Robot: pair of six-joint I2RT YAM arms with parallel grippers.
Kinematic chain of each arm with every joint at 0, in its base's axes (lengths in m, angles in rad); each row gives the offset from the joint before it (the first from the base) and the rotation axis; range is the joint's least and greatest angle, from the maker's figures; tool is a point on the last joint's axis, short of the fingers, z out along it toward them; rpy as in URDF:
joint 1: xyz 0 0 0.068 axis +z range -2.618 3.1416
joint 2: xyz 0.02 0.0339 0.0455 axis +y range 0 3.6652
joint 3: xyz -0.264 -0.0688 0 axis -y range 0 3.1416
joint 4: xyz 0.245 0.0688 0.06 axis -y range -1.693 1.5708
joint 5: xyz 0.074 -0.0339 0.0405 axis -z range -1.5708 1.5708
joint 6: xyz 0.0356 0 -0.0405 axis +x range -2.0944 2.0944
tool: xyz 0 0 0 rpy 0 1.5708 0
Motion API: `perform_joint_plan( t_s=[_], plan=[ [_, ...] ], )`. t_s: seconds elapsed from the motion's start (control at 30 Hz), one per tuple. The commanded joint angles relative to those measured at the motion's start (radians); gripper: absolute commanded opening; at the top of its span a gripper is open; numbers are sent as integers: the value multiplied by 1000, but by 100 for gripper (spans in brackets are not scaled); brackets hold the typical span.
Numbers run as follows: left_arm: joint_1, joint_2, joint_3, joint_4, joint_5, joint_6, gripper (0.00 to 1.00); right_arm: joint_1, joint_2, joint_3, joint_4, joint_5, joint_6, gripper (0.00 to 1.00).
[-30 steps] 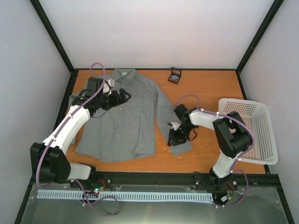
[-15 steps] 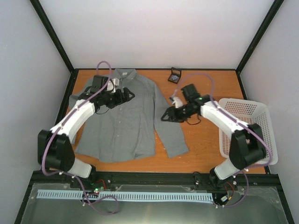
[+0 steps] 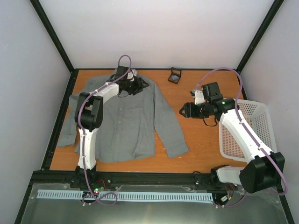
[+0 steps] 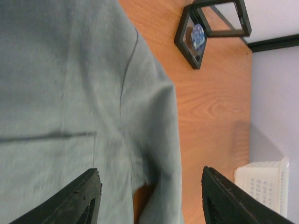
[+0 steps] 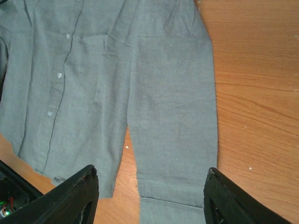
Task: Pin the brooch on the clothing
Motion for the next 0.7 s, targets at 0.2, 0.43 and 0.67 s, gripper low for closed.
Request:
perform_joint_plan(
  t_s=[0.2, 0.43, 0.67],
  plan=[
    [-30, 406, 492, 146, 109, -277, 58, -28, -55, 5, -80, 81, -73, 66],
    [-32, 620, 704, 398, 167, -508, 58, -27, -62, 16, -114, 89, -111, 71],
    [-19, 535, 819, 255, 201, -312, 77, -27, -37, -13, -40, -71, -126, 98]
  ],
)
